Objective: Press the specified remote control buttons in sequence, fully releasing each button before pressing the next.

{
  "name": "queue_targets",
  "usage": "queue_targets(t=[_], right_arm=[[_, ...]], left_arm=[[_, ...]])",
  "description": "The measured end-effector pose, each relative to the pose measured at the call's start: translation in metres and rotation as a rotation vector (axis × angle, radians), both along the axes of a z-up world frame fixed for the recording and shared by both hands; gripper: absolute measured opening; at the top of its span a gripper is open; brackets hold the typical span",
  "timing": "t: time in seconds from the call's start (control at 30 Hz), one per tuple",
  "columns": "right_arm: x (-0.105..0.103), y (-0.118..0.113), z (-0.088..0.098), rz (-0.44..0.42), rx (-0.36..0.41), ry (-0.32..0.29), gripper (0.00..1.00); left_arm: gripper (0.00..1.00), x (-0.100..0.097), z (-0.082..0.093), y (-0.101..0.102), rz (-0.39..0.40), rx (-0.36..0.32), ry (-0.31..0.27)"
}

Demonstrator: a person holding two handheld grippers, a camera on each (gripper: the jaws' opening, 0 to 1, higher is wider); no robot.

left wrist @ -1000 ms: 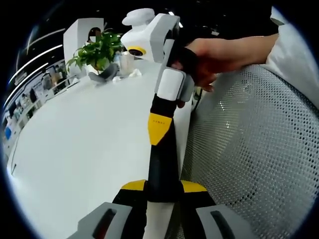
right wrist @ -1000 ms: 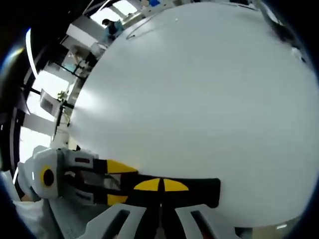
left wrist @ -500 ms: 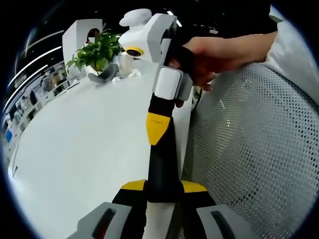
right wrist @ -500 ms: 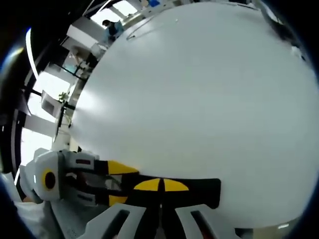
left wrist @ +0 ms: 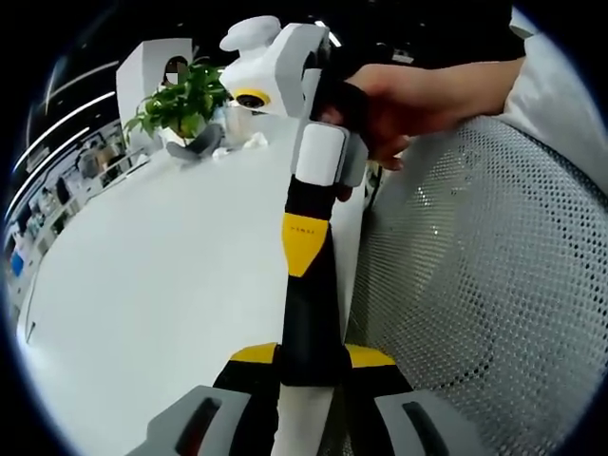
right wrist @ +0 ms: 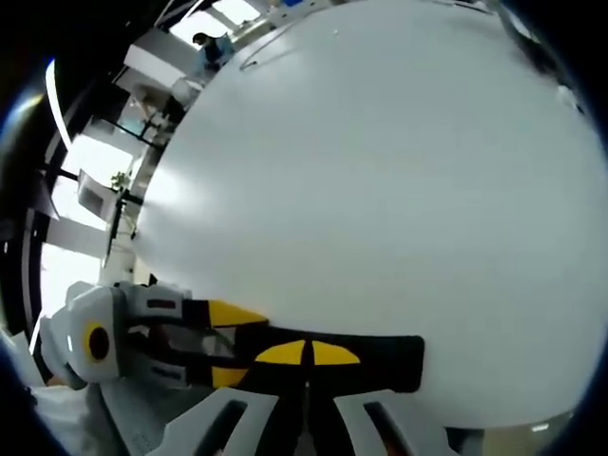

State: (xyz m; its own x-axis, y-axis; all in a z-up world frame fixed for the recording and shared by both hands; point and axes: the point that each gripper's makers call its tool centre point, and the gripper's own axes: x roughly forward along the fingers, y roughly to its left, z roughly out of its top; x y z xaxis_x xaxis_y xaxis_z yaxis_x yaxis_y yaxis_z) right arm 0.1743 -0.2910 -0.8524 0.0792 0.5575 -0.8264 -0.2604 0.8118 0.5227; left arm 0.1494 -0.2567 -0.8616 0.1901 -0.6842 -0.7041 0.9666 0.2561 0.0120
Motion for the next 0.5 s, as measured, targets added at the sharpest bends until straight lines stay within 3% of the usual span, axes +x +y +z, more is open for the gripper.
queue_targets(t=[0.5], right_arm=[[-0.0026, -0.0053, 0.003, -0.03, 0.004, 0.028, 0.0]], left_arm=[[0.24, 0.0004, 0.0002, 0.0001, 0.002, 0.002, 0.007]])
